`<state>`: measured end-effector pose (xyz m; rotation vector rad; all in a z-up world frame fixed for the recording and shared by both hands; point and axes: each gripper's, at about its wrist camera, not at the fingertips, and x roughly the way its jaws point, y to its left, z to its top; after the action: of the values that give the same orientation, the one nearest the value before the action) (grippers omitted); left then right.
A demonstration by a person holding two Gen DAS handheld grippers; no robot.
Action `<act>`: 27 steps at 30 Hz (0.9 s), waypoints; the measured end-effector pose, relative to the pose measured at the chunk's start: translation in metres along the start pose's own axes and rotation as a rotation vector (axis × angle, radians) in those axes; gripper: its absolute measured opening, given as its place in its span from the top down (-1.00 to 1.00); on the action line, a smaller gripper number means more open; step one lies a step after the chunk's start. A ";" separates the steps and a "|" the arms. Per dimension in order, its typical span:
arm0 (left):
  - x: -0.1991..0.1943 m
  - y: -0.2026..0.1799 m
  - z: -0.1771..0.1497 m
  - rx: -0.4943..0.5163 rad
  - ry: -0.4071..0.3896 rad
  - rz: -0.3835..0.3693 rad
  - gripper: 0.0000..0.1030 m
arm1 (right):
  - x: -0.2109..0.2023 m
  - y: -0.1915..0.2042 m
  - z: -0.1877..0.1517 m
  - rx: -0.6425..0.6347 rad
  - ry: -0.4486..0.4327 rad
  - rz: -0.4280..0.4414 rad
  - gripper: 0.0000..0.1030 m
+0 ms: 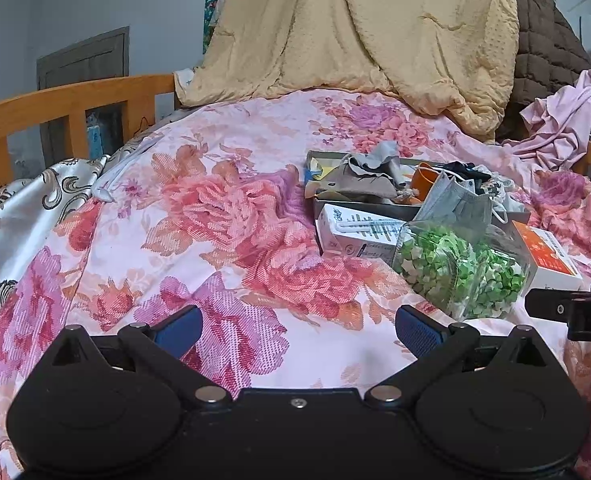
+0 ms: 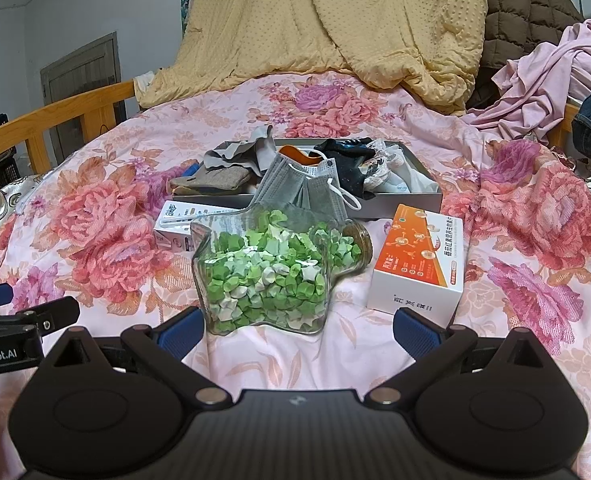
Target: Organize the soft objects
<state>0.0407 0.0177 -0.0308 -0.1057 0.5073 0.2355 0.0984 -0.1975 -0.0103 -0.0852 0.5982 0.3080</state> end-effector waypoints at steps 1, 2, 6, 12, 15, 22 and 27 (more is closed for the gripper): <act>0.000 0.000 0.000 0.002 -0.001 0.000 -0.98 | 0.000 0.000 0.000 0.000 0.000 0.000 -0.99; 0.000 -0.001 0.000 0.004 -0.002 -0.001 -0.98 | 0.000 0.000 0.000 0.000 0.000 0.001 -0.99; 0.000 -0.001 0.000 0.008 -0.002 0.000 -0.98 | 0.000 0.000 0.000 -0.002 0.000 0.001 -0.99; 0.000 -0.001 0.000 0.007 -0.001 0.001 -0.98 | 0.001 0.000 0.000 0.000 -0.001 0.001 -0.99; 0.000 0.000 -0.001 0.006 -0.002 0.003 -0.98 | 0.001 0.000 0.000 -0.001 -0.001 0.001 -0.99; 0.000 0.000 -0.001 0.009 0.000 0.002 -0.98 | 0.001 0.000 0.000 0.001 0.001 0.001 -0.99; 0.000 0.000 -0.001 0.010 -0.001 0.003 -0.98 | 0.001 0.000 0.000 0.001 0.001 0.001 -0.99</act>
<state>0.0402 0.0177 -0.0322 -0.0953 0.5078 0.2359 0.0989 -0.1969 -0.0108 -0.0842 0.5996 0.3086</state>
